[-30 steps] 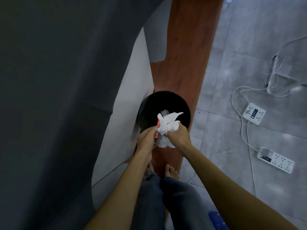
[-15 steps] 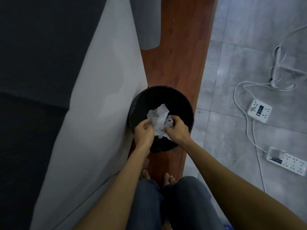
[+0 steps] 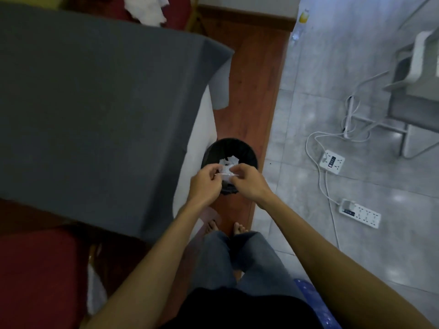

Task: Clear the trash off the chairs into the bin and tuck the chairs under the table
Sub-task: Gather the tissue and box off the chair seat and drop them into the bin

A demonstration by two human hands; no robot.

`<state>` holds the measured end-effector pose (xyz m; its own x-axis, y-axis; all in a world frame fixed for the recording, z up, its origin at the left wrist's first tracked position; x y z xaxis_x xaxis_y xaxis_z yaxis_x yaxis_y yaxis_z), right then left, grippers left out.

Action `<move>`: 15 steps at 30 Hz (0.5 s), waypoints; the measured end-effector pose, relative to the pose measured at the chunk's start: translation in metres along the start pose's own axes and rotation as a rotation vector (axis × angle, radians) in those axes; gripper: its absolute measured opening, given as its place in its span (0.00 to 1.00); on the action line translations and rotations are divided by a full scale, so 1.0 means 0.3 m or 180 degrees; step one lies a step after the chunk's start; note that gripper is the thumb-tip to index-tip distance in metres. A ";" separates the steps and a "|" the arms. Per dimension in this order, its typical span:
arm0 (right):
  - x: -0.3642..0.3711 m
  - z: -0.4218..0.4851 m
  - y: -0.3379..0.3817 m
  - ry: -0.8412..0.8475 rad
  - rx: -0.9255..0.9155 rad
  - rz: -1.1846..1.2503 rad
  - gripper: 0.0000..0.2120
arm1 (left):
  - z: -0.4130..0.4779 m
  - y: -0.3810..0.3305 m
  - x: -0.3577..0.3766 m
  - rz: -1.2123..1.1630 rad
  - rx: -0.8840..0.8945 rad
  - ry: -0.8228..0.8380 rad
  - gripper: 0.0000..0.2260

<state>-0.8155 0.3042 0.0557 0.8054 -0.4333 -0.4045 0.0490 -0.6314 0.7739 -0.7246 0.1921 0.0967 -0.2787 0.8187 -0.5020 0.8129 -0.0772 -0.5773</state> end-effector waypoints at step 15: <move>0.284 -0.345 0.872 0.0936 -0.1355 -0.0739 0.13 | -0.636 0.243 -0.810 -0.0847 0.0144 -0.1573 0.15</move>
<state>-0.6729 0.1688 0.2743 0.8727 -0.0783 -0.4820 0.4293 -0.3474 0.8337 -0.5001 0.0962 0.2996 -0.6865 0.4502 -0.5710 0.6621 0.0623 -0.7469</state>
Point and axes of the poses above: each hand's wrist, its own z-axis towards the middle knuckle, its own x-axis out of the palm, y = z × x, the point moved 10 cm from there along z, towards the middle knuckle, and after that the axes turned 8 degrees about -x, right-handed, at the moved point
